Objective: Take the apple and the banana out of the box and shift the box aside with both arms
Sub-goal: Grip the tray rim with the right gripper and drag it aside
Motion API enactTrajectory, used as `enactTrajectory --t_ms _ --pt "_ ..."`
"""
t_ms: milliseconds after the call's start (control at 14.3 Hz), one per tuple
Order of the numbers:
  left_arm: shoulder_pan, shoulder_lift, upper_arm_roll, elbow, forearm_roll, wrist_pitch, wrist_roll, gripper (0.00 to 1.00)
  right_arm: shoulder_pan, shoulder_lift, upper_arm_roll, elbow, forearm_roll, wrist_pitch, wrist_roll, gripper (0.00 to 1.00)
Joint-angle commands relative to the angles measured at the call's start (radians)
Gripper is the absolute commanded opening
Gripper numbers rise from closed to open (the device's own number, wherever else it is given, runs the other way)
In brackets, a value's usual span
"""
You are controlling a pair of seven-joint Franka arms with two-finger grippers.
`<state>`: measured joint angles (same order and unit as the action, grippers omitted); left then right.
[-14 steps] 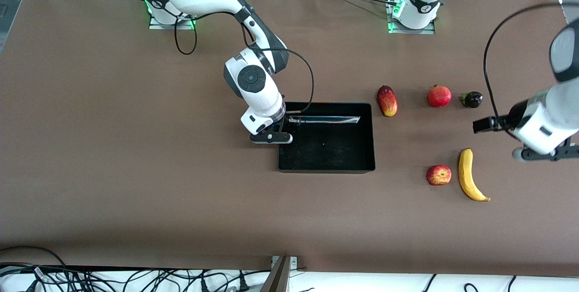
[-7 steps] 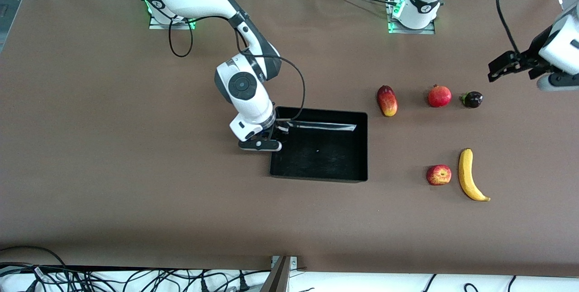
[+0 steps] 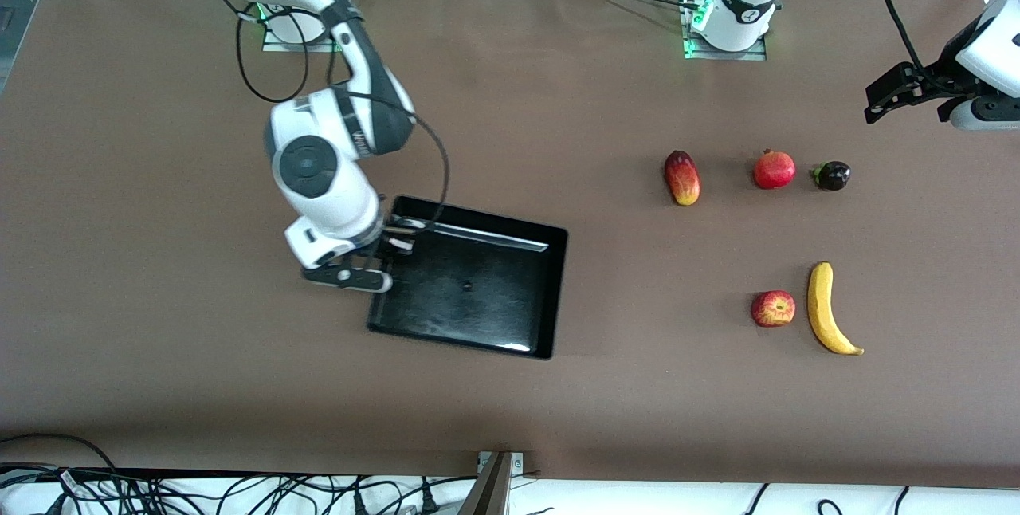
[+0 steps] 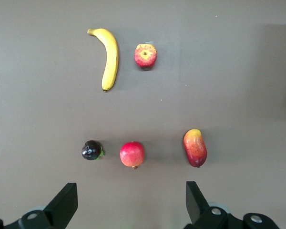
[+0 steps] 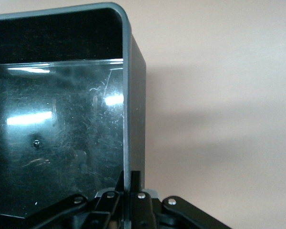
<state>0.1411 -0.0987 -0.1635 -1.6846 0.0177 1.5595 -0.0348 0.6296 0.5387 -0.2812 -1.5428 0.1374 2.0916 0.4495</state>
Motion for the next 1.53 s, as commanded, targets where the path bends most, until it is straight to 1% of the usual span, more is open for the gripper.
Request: enactTrajectory --t_ms 0,140,209,419,488,628,698,837,1116,1326,1465 --pt "-0.034 -0.044 0.044 -0.006 -0.056 0.008 -0.022 1.00 -0.079 -0.136 -0.012 -0.170 0.008 0.015 -0.165 0.00" --pt "-0.035 -0.035 0.038 0.046 -0.058 -0.053 -0.023 1.00 -0.134 -0.187 -0.068 -0.250 0.013 0.016 -0.308 0.00" --pt "-0.034 -0.035 0.039 0.048 -0.062 -0.053 -0.024 1.00 -0.154 -0.209 -0.097 -0.288 0.034 0.025 -0.390 0.00" --pt "-0.032 -0.036 0.045 0.048 -0.082 -0.058 -0.040 1.00 -0.185 -0.230 -0.202 -0.400 0.155 0.091 -0.715 0.00" --pt "-0.032 -0.036 0.047 0.048 -0.084 -0.058 -0.042 1.00 -0.185 -0.230 -0.223 -0.434 0.180 0.113 -0.771 0.00" --pt "-0.032 -0.035 0.048 0.045 -0.084 -0.058 -0.045 1.00 -0.186 -0.236 -0.251 -0.509 0.191 0.181 -0.840 0.00" --pt "-0.034 -0.033 0.048 0.045 -0.084 -0.058 -0.047 1.00 -0.186 -0.243 -0.251 -0.548 0.220 0.226 -0.860 0.00" --pt "-0.032 -0.030 0.048 0.043 -0.085 -0.056 -0.045 1.00 -0.185 -0.249 -0.251 -0.597 0.255 0.272 -0.861 0.00" --pt "-0.032 -0.018 0.047 0.045 -0.085 -0.055 -0.045 1.00 -0.185 -0.253 -0.262 -0.623 0.275 0.286 -0.836 0.00" --pt "-0.034 -0.010 0.048 0.048 -0.084 -0.058 -0.045 1.00 -0.185 -0.256 -0.263 -0.637 0.275 0.289 -0.836 0.00" --pt "-0.032 -0.009 0.048 0.048 -0.082 -0.058 -0.045 1.00 -0.185 -0.258 -0.263 -0.655 0.275 0.315 -0.836 0.00"
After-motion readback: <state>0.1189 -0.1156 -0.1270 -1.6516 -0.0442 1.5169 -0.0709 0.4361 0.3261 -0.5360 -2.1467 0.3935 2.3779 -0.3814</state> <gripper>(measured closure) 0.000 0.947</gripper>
